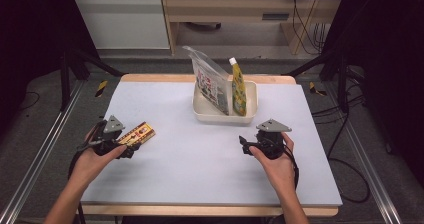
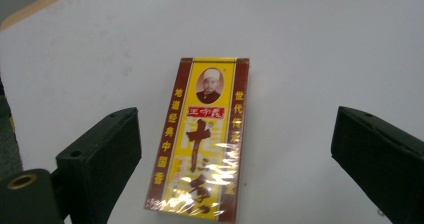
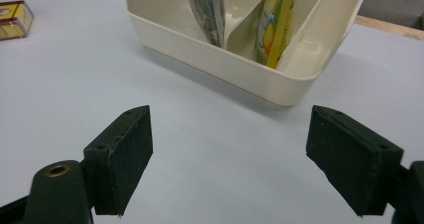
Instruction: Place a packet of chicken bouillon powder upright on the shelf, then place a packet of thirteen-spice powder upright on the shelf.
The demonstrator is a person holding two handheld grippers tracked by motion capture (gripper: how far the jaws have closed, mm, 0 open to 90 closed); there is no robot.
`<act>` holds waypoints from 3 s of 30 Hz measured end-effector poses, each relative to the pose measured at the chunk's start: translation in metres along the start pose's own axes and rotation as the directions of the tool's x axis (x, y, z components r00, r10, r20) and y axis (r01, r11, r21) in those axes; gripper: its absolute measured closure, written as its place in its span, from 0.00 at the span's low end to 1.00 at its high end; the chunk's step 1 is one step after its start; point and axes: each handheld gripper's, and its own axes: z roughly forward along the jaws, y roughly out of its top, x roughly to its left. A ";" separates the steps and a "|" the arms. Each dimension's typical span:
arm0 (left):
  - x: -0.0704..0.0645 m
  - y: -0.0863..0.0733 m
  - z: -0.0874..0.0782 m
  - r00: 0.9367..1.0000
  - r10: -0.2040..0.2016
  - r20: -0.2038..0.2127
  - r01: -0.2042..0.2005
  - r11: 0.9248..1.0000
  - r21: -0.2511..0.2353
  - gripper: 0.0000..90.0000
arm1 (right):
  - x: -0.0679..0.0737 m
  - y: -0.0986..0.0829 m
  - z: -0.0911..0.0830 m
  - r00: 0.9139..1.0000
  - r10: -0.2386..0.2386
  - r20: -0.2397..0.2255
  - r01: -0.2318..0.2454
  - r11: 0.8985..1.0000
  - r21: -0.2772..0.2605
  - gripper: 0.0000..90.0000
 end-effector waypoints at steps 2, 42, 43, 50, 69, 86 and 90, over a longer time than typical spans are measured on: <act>0.007 0.004 -0.001 1.000 -0.006 0.017 0.006 0.999 0.046 0.07 | -0.001 0.000 0.000 1.000 0.008 -0.008 -0.008 1.000 0.001 0.21; 0.024 0.021 0.059 0.991 0.029 0.128 -0.083 0.892 0.444 0.27 | 0.010 -0.009 0.017 0.993 -0.095 -0.071 0.104 0.987 0.123 0.26; 0.024 0.020 0.059 0.991 0.026 0.128 -0.081 0.893 0.444 0.28 | 0.010 -0.010 0.017 0.993 -0.096 -0.070 0.104 0.987 0.124 0.26; 0.025 0.018 0.060 0.991 0.031 0.128 -0.085 0.893 0.443 0.34 | 0.011 -0.010 0.018 0.992 -0.099 -0.073 0.108 0.986 0.125 0.25; 0.021 0.023 0.052 0.991 0.067 0.117 -0.111 0.896 0.429 0.36 | 0.011 -0.010 0.018 0.992 -0.097 -0.077 0.106 0.987 0.124 0.24; -0.037 0.056 0.018 0.956 0.243 0.165 -0.279 0.929 0.245 0.36 | 0.017 -0.007 0.018 0.993 -0.050 -0.109 0.062 0.993 0.105 0.21; -0.055 0.065 0.024 0.942 0.283 0.180 -0.319 0.921 0.222 0.36 | 0.019 -0.006 0.017 0.993 -0.052 -0.102 0.063 0.993 0.104 0.22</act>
